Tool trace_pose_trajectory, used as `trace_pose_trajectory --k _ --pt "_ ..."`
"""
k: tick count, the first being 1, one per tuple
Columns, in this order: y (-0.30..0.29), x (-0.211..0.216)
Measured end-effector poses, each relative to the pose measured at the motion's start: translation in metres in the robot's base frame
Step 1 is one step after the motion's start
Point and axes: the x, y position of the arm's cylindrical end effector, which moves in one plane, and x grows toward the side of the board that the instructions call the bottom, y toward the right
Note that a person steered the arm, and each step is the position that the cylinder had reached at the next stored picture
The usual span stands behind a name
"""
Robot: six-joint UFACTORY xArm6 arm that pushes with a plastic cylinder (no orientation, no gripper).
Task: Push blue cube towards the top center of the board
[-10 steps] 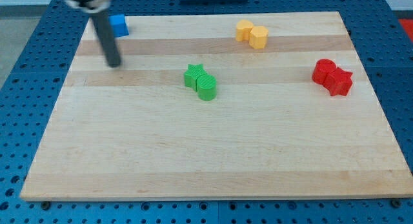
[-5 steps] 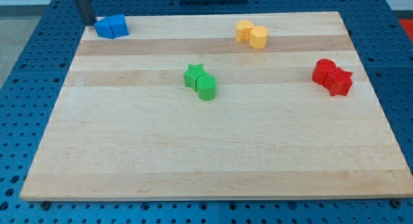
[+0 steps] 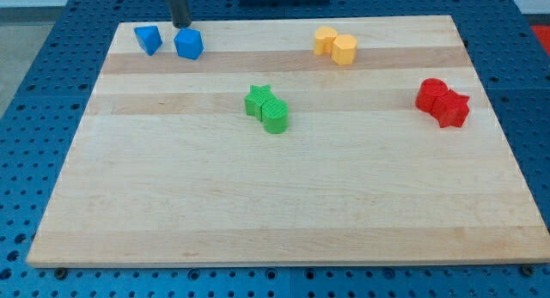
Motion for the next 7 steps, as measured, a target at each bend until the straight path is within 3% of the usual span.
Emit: trace_pose_trajectory --k 2,3,7 --pt "-0.105 0.016" --pt "-0.119 0.021" --pt "0.011 0.051"
